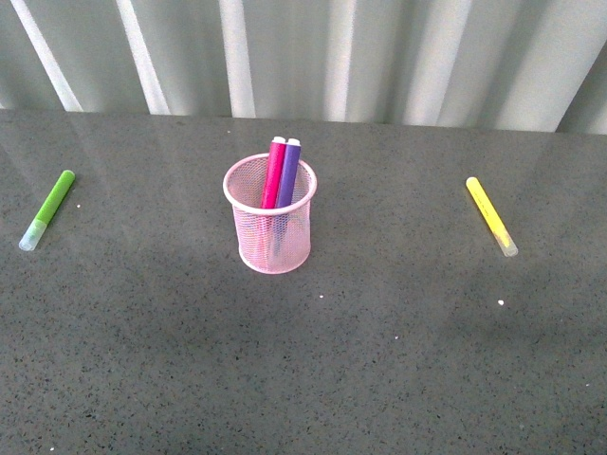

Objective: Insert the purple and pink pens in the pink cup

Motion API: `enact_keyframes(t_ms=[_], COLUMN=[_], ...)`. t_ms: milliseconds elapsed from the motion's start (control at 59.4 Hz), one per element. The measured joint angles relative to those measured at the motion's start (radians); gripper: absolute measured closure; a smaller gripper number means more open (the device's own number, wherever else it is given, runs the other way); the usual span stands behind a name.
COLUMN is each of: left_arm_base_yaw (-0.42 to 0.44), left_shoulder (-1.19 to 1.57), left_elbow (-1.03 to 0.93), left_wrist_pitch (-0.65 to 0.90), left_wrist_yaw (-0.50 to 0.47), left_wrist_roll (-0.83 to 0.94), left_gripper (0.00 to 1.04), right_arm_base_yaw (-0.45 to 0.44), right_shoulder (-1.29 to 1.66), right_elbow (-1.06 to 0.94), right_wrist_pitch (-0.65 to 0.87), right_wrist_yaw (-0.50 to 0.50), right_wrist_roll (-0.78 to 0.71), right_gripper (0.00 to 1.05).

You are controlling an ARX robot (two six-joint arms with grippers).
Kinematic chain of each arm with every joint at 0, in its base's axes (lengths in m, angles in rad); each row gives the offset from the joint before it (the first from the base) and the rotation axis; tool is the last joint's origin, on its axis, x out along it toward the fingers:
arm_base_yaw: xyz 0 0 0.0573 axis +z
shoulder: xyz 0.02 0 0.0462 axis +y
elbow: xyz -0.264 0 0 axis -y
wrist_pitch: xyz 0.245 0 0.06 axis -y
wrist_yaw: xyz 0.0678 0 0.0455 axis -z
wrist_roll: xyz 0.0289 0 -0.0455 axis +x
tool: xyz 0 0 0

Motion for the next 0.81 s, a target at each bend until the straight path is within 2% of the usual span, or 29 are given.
enact_keyframes(t_ms=[337, 387, 471, 673, 740, 808], left_arm_base_yaw=[0.0, 0.0, 0.0, 0.0, 0.0, 0.0], left_shoulder=[-0.001, -0.001, -0.001, -0.001, -0.001, -0.001], left_elbow=[0.0, 0.0, 0.0, 0.0, 0.0, 0.0], left_wrist_pitch=[0.0, 0.0, 0.0, 0.0, 0.0, 0.0], left_wrist_yaw=[0.0, 0.0, 0.0, 0.0, 0.0, 0.0], left_wrist_roll=[0.0, 0.0, 0.0, 0.0, 0.0, 0.0], left_gripper=[0.07, 0.07, 0.07, 0.07, 0.07, 0.07], right_arm_base_yaw=[0.0, 0.0, 0.0, 0.0, 0.0, 0.0], right_shoulder=[-0.006, -0.006, -0.006, -0.006, -0.006, -0.006], right_elbow=[0.0, 0.0, 0.0, 0.0, 0.0, 0.0], right_wrist_pitch=[-0.005, -0.005, -0.005, -0.005, -0.005, -0.005], right_wrist_yaw=[0.0, 0.0, 0.0, 0.0, 0.0, 0.0], right_wrist_roll=[0.0, 0.0, 0.0, 0.0, 0.0, 0.0], right_gripper=[1.01, 0.93, 0.74, 0.4, 0.23, 0.1])
